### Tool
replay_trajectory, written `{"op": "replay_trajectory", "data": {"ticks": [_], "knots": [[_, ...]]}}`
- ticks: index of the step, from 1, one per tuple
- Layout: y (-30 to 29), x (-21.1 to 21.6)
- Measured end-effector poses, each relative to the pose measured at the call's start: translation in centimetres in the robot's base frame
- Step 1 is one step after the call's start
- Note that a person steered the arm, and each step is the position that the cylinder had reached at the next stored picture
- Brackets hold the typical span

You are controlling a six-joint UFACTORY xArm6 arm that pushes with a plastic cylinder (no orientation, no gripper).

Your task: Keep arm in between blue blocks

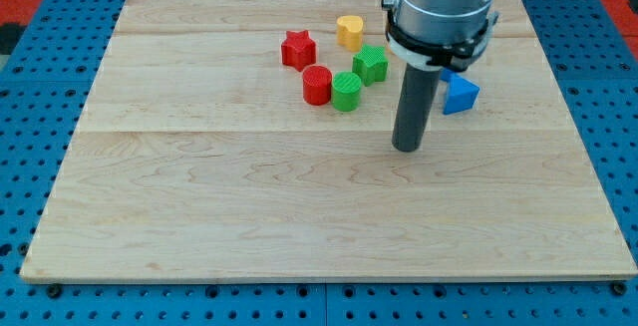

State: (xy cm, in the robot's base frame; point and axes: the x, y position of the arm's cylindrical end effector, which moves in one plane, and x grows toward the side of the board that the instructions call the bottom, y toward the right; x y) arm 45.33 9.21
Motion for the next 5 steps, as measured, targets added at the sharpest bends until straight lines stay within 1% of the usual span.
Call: {"op": "replay_trajectory", "data": {"ticks": [1, 3, 4, 5], "knots": [[0.0, -5.8], [0.1, -6.4], [0.6, -1.9], [7.6, 2.3]]}}
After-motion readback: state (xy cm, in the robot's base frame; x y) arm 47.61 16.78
